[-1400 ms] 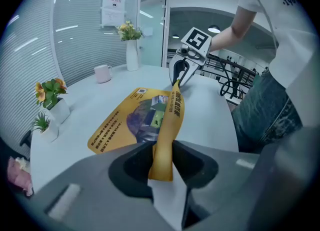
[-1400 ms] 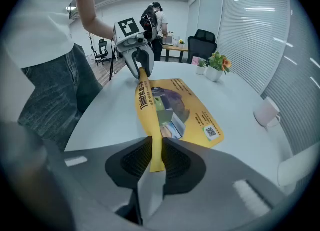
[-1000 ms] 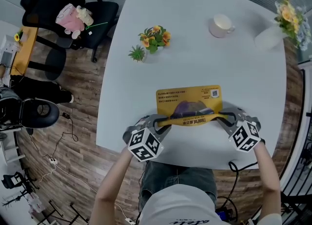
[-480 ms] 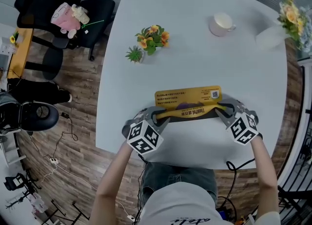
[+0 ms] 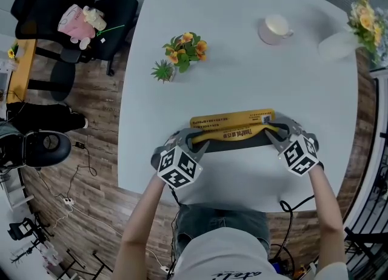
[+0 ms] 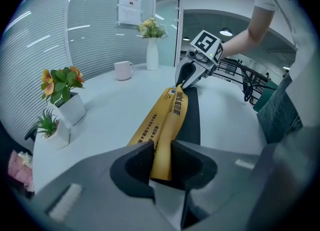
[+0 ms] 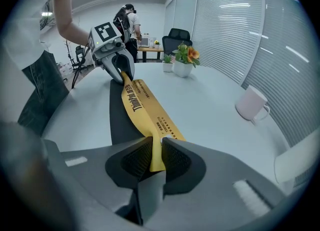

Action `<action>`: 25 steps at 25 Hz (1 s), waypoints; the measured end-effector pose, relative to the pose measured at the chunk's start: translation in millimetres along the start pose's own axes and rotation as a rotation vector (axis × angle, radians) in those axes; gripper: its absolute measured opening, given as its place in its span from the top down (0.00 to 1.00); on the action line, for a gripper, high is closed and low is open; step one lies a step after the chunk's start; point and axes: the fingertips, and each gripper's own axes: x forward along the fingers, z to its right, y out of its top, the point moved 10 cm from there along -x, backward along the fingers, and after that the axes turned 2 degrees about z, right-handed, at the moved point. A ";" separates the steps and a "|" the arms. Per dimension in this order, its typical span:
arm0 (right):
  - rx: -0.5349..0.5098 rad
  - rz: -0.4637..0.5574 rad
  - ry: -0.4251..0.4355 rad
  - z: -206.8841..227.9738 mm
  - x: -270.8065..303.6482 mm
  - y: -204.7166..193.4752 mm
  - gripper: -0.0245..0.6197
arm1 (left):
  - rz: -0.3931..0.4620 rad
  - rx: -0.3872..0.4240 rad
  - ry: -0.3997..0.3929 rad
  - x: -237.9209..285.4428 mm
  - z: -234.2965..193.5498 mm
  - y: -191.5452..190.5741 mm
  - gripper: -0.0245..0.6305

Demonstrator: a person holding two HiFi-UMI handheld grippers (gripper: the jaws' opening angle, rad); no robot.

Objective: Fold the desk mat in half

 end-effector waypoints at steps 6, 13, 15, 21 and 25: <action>0.039 -0.006 -0.003 6.5 8.3 -0.7 0.83 | 0.000 -0.020 0.011 5.9 -6.8 -2.3 0.79; 0.067 -0.010 -0.005 10.6 10.8 -0.4 0.81 | 0.024 -0.065 0.015 9.0 -12.5 -4.8 0.75; 0.085 -0.006 -0.006 11.3 11.1 -0.7 0.81 | 0.037 -0.087 0.019 8.6 -14.1 -5.8 0.74; 0.115 -0.001 -0.025 13.8 10.7 -0.5 0.76 | 0.081 -0.176 0.041 6.3 -19.8 -9.2 0.70; 0.146 0.006 -0.044 15.2 12.0 -1.4 0.73 | 0.121 -0.252 0.080 5.6 -26.7 -14.8 0.68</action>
